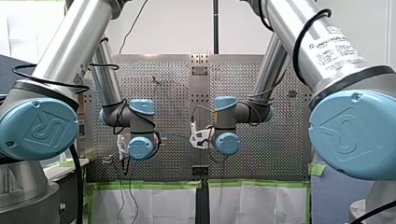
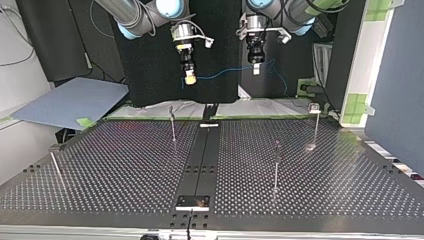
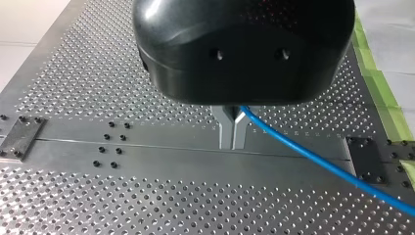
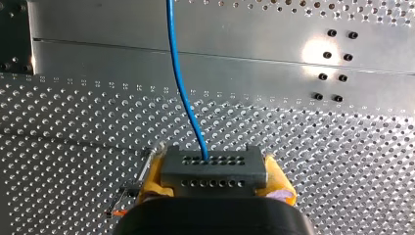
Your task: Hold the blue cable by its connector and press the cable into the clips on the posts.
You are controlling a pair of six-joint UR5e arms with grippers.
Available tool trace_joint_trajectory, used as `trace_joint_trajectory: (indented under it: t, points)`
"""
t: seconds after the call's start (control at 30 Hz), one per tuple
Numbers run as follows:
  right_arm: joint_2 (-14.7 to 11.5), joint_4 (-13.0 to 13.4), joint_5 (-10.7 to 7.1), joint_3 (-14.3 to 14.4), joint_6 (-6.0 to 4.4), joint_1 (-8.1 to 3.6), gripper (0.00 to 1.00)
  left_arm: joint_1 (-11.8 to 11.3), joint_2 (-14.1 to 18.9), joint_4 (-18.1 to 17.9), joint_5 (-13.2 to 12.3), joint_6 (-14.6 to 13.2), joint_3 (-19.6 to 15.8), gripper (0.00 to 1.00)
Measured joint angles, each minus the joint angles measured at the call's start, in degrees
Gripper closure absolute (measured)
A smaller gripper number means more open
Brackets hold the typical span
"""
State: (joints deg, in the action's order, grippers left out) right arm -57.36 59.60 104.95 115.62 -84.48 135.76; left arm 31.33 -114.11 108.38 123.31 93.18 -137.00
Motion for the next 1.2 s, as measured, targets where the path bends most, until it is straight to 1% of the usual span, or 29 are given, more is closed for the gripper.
trace_joint_trajectory:
  t: [0.1, 0.2, 0.37, 0.47, 0.87, 0.97, 1.03, 1.13, 1.2]
  points:
    - [0.1, -0.1, 0.03, -0.1, 0.04, -0.01, 1.00, 0.0, 0.0, 0.0, 0.0, -0.1, 0.0, 1.00]
    - [0.8, -0.9, 0.12, -0.7, 0.13, -0.11, 1.00, 0.1, 0.0, 0.0, 0.0, -0.2, 0.0, 1.00]
    - [3.4, -1.7, 0.17, -1.0, 0.17, -0.17, 1.00, 0.1, 0.0, 0.0, 0.0, -0.3, 0.0, 1.00]
    - [4.3, -1.8, 0.17, -1.0, 0.17, -0.18, 1.00, 0.1, 0.0, 0.0, 0.0, -0.3, 0.0, 1.00]
    - [4.6, -1.8, 0.18, -1.0, 0.18, -0.18, 1.00, 0.0, -0.1, 0.1, 0.0, -0.4, 0.0, 1.00]
    - [4.7, -1.8, 0.18, -1.0, 0.18, -0.18, 1.00, -0.9, -1.0, 1.0, 0.9, -1.3, -0.1, 1.00]
    - [4.7, -1.8, 0.18, -1.1, 0.18, -0.18, 1.00, -1.9, -2.0, 2.0, 1.5, -2.3, -0.1, 1.00]
    - [4.7, -1.8, 0.18, -1.0, 0.18, -0.18, 1.00, -3.4, -3.6, 2.8, 1.8, -3.8, -0.1, 1.00]
    - [4.7, -1.9, 0.18, -1.0, 0.18, -0.18, 1.00, -3.9, -4.7, 3.0, 1.8, -4.4, -0.1, 1.00]
